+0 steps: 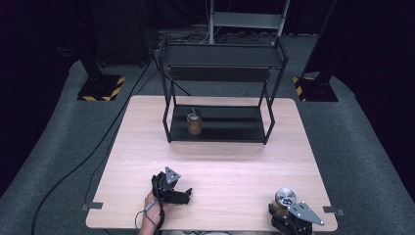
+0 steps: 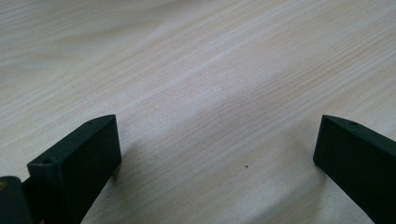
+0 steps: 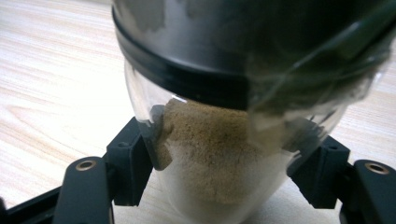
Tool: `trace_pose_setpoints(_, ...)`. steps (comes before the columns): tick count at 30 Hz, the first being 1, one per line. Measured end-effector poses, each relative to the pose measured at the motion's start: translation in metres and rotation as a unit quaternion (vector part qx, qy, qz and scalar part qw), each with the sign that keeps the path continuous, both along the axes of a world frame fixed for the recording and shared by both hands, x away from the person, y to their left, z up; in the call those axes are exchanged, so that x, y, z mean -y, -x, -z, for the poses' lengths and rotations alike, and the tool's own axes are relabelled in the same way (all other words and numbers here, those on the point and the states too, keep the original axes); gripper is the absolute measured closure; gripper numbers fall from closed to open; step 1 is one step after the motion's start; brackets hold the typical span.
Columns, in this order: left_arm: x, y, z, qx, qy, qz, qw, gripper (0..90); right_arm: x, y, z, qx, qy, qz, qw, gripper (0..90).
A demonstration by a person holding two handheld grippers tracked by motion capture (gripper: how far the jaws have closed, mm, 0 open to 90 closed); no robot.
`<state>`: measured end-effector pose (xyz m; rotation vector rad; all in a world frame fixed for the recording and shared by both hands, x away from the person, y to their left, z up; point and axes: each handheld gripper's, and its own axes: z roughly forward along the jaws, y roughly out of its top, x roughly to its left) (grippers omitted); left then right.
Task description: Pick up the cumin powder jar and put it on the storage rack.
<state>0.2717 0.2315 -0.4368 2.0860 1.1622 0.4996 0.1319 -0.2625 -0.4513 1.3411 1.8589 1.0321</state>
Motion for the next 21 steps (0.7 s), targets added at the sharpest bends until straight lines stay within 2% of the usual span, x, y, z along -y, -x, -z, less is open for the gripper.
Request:
trace_pose_setpoints(13,-0.001,0.0,0.0,-0.001,0.002,0.001,1.0,0.8,0.0,0.002,-0.009,0.007,-0.003,0.003,1.0,30.2)
trace_pose_setpoints(21,0.0,-0.001,0.0,-0.002,0.001,-0.001,1.0,0.6,-0.003,0.001,-0.016,0.009,0.004,-0.002,0.9999,30.2)
